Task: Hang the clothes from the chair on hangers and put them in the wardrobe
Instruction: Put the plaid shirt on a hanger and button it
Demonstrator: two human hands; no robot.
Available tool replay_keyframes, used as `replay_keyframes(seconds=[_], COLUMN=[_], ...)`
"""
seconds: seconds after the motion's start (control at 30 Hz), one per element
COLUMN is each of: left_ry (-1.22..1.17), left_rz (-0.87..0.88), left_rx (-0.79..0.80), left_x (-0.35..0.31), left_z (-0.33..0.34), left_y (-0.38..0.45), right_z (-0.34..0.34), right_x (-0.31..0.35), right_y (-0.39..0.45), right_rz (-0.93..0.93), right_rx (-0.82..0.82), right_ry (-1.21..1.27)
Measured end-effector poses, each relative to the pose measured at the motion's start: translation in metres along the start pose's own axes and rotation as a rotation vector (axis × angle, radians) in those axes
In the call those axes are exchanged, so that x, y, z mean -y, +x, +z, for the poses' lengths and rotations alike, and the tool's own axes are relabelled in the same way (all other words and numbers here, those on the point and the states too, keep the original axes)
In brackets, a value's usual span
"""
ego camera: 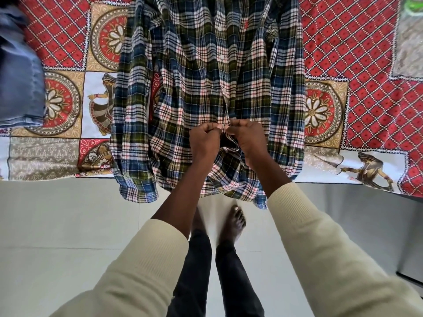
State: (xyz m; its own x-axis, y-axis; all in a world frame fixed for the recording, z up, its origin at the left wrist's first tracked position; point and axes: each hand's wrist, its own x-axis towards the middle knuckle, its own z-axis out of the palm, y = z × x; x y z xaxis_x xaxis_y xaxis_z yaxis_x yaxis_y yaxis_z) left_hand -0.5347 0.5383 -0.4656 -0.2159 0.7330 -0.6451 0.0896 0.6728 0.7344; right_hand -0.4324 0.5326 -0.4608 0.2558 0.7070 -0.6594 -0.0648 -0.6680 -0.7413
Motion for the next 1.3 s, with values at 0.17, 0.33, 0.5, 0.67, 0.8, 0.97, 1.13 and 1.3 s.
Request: replay_keyframes(seconds=[0.17,0.33,0.5,0.67,0.8,0.97,1.13,1.3], left_ry=[0.02,0.03,0.006,0.107,0.169,0.157,0.013,0.049], left_rz=[0.007,-0.052,-0.11,-0.081,-0.01,0.045,0.015,0.004], left_rx=[0.002,0.051,0.063,0.091,0.167,0.225,0.175,0.109], left_x=[-0.001,-0.008,-0.015,-0.021,-0.02,-0.014,-0.008,-0.002], left_z=[-0.005,-0.008,-0.008,-0.008,-0.009,-0.015,-0.015,-0.019], left_y=[0.002,0.007,0.011,0.02,0.021,0.022,0.021,0.011], right_z=[-0.003,0.001,0.009,0.01,0.002,-0.011,-0.017,0.0], right_x=[-0.001,-0.006,-0.008,-0.008,-0.004,0.007,0.008,-0.01], right_y=[0.001,0.002,0.008,0.009,0.013,0.017,0.023,0.002], right_rz=[0.029,-0.083,-0.264,-0.394,-0.445,-0.171,0.033,-0.267], right_rx=[-0.035,-0.077,-0.142,-0.132,-0.117,0.105,0.184,-0.279], right_ry=[0.022,-0.031,-0.307,-0.54,-0.551,-0.228,-0.046,-0.471])
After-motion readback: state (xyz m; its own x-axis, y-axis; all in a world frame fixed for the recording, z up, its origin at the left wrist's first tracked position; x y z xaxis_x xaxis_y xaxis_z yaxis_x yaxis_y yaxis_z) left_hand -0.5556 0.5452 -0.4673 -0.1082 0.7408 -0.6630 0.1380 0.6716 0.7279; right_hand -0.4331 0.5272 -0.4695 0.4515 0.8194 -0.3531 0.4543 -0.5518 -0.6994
